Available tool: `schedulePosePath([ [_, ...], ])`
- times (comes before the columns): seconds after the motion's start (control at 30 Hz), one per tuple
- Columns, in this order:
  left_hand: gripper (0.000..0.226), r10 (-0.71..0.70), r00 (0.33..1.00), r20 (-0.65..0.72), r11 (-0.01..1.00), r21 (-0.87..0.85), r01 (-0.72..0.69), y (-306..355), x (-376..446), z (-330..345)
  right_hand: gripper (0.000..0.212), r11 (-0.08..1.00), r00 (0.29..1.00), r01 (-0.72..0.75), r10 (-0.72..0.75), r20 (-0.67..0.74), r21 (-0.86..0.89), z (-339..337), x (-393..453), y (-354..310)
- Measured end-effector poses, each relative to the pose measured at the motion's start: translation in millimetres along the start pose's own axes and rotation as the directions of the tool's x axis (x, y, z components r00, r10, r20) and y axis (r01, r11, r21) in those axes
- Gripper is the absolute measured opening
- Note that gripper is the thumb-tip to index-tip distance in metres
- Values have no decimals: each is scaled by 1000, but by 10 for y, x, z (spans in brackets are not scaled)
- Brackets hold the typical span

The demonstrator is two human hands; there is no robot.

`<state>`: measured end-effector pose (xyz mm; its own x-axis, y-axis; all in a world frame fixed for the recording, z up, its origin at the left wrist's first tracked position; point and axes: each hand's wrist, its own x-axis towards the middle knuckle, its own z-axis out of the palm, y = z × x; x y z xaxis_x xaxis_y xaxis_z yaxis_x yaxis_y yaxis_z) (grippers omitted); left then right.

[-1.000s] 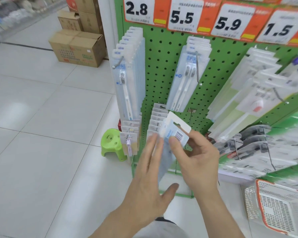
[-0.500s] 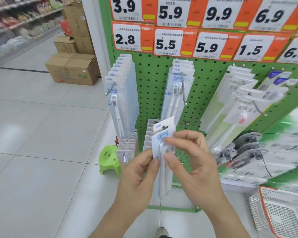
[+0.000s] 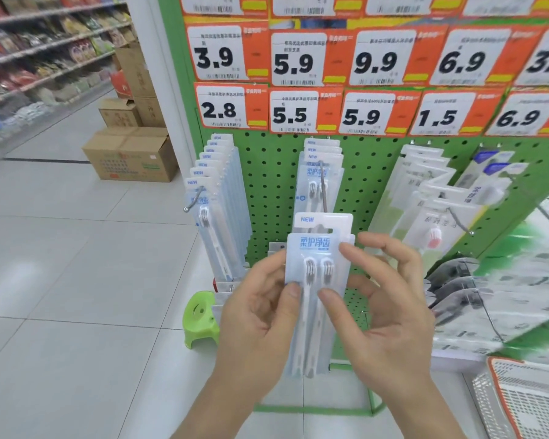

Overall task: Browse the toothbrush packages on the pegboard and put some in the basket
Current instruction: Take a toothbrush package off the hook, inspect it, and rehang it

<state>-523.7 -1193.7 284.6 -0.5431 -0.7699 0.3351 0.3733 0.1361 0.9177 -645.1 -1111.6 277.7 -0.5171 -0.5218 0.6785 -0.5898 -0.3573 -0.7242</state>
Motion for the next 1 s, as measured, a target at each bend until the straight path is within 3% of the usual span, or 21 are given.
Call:
schedulePosePath([
  [0.57, 44, -11, 1000, -10, 992, 127, 12, -64, 146, 168, 43, 988, 987, -142, 146, -73, 61, 4, 36, 145],
  [0.73, 45, -44, 999, -23, 971, 233, 49, -72, 209, 186, 41, 985, 984, -172, 173, -51, 12, -5, 107, 173],
  [0.9, 43, 45, 993, -110, 944, 330, -6, -18, 392, 213, 34, 975, 975, -219, 218, -34, -34, 19, 170, 190],
  [1.0, 36, 70, 995, -66, 935, 353, -42, 4, 560, 192, 25, 968, 969, -247, 247, -5, -41, 36, 261, 173],
])
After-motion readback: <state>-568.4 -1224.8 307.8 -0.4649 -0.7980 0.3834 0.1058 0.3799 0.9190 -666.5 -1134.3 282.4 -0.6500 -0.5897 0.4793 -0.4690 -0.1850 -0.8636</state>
